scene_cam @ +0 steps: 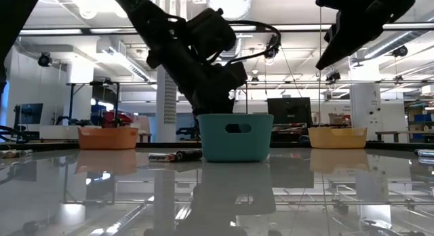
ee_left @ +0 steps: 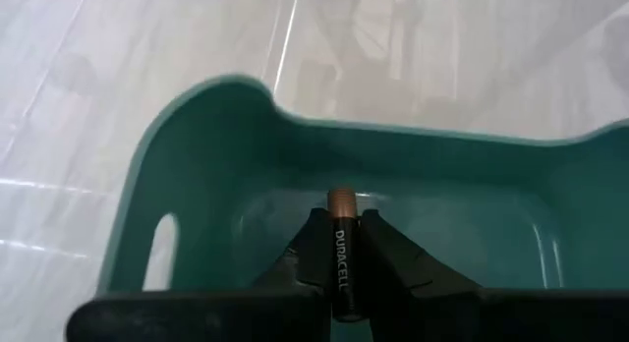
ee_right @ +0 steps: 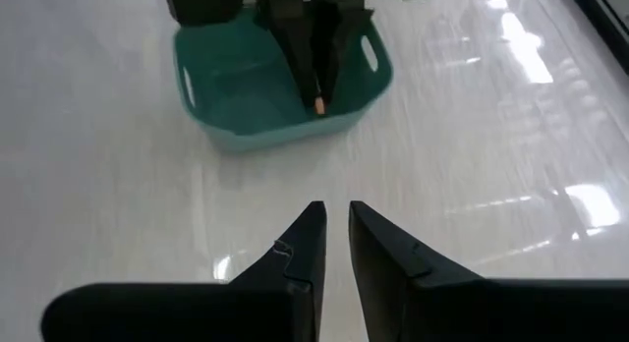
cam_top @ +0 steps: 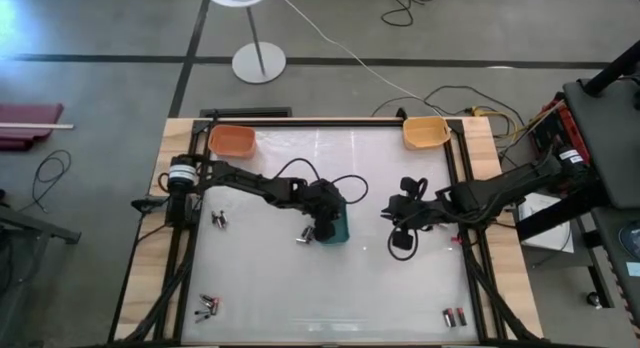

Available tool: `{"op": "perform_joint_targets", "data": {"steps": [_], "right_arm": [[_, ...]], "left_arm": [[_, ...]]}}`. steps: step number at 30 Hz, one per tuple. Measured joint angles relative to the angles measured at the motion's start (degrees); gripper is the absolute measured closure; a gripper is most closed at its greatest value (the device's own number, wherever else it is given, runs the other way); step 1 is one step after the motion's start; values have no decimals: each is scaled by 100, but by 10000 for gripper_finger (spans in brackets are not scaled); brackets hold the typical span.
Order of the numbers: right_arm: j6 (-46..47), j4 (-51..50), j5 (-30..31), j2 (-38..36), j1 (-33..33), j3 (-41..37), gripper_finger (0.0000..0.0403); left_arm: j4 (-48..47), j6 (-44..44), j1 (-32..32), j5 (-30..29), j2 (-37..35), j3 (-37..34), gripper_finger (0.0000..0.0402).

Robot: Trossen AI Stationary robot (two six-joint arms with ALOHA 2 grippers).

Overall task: Sort batteries
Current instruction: Put the gold battery into the green bin

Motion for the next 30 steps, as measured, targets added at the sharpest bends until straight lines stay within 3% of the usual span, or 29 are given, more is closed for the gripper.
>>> {"op": "perform_joint_targets", "data": {"steps": [9, 20, 30], "right_arm": [[-130, 74, 0, 12, -2, 0, 364], [-234, 67, 0, 12, -2, 0, 364], [-178, 27, -4, 14, -2, -9, 364]], "left_arm": [[-1388, -80, -22, 2, 78, 935, 389], [-2664, -133, -105, -124, 1008, 2043, 389], [-3071, 149, -123, -129, 1226, 2304, 367]]}}
